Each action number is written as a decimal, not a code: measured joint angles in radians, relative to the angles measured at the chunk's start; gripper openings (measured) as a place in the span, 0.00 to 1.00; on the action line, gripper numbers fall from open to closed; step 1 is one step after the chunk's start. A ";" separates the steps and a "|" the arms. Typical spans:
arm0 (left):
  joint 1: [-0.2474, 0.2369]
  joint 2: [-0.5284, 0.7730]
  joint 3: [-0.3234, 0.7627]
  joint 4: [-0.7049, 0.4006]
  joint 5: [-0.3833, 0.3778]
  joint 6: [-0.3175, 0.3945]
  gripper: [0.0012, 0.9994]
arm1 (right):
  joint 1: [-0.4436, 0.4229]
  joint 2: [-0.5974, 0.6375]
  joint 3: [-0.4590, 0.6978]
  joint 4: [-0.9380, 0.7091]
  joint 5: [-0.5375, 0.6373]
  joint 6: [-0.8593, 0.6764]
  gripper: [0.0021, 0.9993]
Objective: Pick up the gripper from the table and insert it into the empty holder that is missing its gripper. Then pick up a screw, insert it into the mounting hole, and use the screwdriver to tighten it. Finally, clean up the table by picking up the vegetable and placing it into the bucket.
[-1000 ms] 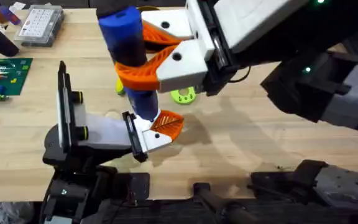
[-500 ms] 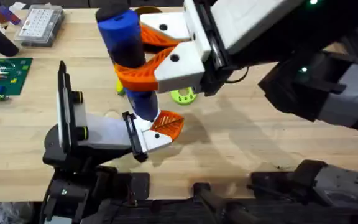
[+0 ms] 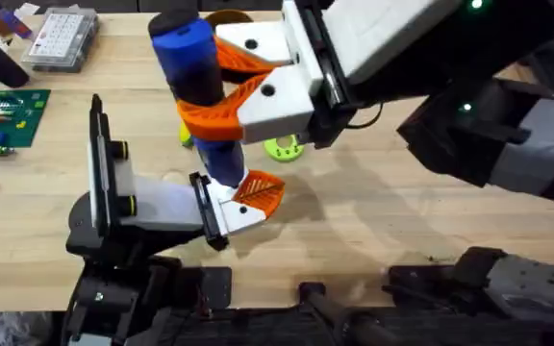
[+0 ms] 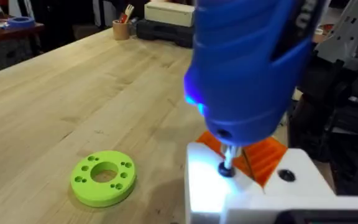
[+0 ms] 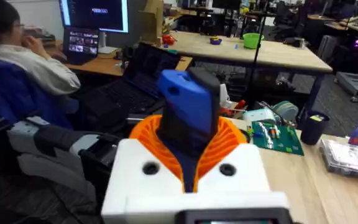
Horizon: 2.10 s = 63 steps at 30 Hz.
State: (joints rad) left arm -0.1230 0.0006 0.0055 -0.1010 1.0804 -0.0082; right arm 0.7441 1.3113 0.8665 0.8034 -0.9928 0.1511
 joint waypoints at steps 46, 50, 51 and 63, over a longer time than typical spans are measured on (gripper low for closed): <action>0.000 0.000 0.000 0.000 0.000 0.000 0.01 | -0.006 0.007 0.000 0.001 -0.026 -0.025 0.04; 0.000 0.000 0.000 0.000 0.000 0.000 0.01 | -0.006 0.007 0.000 0.001 -0.026 -0.025 0.05; 0.000 0.000 0.000 0.000 0.000 0.000 0.01 | -0.006 0.007 0.000 0.001 -0.026 -0.025 0.04; 0.000 0.000 0.000 0.000 0.000 0.000 0.01 | -0.006 0.007 0.000 0.000 -0.026 -0.025 0.05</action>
State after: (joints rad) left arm -0.1230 0.0006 0.0055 -0.1011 1.0801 -0.0082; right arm 0.7383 1.3182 0.8665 0.8038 -1.0189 0.1263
